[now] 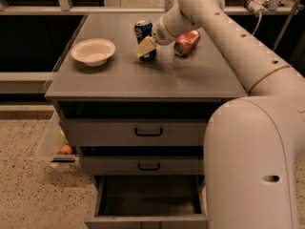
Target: Place pepsi can into bottom drawer
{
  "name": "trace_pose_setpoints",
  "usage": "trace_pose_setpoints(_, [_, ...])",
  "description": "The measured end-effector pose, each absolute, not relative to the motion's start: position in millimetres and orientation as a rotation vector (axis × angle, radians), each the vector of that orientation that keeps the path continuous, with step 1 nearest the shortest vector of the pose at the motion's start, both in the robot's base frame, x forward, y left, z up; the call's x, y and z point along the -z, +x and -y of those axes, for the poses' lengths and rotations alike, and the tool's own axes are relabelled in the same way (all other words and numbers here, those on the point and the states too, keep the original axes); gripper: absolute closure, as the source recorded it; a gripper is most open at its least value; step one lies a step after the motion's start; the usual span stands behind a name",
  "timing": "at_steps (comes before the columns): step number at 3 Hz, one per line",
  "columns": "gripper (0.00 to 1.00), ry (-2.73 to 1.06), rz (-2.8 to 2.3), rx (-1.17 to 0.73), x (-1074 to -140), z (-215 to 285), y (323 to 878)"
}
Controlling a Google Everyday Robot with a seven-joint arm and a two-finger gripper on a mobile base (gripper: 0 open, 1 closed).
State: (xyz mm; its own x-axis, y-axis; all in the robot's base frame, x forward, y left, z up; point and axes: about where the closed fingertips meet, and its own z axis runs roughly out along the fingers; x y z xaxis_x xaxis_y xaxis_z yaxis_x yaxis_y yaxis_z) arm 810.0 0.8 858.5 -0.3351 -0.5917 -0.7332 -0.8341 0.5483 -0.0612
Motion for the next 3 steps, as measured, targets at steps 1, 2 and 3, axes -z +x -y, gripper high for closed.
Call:
trace_pose_setpoints(1, [0.88,-1.145,-2.057,-0.426,-858,-1,810])
trace_pose_setpoints(2, [1.0,-1.161,-2.053,-0.454,-862,-2,804])
trace_pose_setpoints(3, [1.0,-1.127,-2.032,-0.551,-891,18,771])
